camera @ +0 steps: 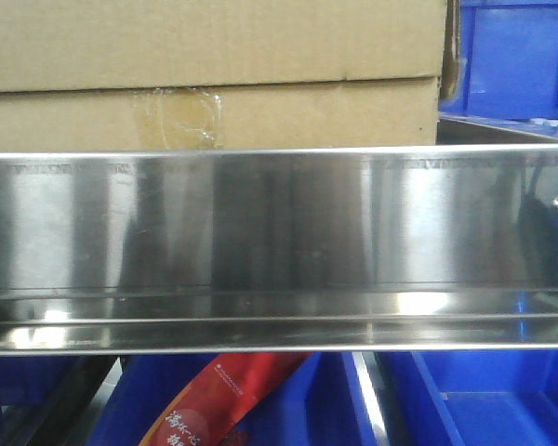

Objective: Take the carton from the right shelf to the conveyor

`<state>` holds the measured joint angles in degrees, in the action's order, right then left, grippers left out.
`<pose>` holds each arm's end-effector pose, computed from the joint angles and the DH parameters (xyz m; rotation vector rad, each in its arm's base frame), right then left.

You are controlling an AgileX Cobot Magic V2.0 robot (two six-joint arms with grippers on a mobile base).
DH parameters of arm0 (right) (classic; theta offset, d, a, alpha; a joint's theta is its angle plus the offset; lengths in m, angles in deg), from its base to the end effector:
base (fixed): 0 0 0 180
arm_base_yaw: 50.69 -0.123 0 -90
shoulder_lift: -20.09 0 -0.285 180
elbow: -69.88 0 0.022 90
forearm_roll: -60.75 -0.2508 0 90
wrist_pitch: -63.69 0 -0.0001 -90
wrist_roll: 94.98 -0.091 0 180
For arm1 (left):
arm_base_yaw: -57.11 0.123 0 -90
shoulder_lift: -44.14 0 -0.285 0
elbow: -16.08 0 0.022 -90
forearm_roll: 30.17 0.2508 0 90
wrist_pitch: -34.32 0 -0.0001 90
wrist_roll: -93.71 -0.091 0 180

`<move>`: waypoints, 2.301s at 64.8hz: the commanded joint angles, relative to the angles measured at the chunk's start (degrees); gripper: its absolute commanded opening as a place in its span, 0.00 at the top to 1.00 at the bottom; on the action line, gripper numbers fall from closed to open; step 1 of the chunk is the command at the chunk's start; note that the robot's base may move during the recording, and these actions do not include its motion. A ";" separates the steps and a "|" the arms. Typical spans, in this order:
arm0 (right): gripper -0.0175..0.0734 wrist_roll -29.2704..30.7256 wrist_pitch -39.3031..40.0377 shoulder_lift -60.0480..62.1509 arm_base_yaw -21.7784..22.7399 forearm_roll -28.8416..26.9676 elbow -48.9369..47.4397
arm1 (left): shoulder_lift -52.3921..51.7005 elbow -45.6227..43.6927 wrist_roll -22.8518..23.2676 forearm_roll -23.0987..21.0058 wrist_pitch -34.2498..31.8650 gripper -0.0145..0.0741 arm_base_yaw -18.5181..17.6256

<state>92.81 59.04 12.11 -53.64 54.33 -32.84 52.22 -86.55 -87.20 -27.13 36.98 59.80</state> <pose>0.0568 0.0038 0.2053 -0.0665 1.5674 0.0285 0.0570 0.0029 0.2078 0.0149 1.5384 0.0939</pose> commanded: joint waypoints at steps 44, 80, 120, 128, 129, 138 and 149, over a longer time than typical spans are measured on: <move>0.88 0.33 1.72 0.20 -0.18 -0.18 -0.06 | -0.30 -0.15 -0.17 -0.31 -4.65 0.82 -0.37; 0.88 -0.21 -4.87 0.20 -0.18 -5.12 -9.00 | -0.30 -3.38 -0.17 -6.47 -10.49 0.82 -0.37; 0.19 -0.21 -9.69 -12.25 -0.18 -5.12 -34.79 | 15.11 -40.04 -0.42 -8.15 18.93 0.32 -0.37; 0.19 -0.21 -16.11 -15.92 -0.18 -5.15 -40.22 | 19.48 -45.03 -4.70 -8.51 23.72 0.32 -2.09; 0.19 -0.21 -16.99 -16.50 -0.18 -5.15 -40.98 | 20.20 -45.65 -5.23 -8.62 24.05 0.32 -2.52; 0.19 -0.21 -20.71 -22.82 -2.24 -5.91 -48.32 | 26.48 -52.79 -6.81 -9.02 28.60 0.32 -8.26; 0.19 -0.21 -24.13 -33.25 -7.98 -7.98 -58.09 | 37.75 -63.19 -6.81 -9.02 37.96 0.32 -15.49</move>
<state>92.60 36.46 -16.23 -59.36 47.18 -86.76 85.13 -145.78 -93.48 -35.69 70.83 47.15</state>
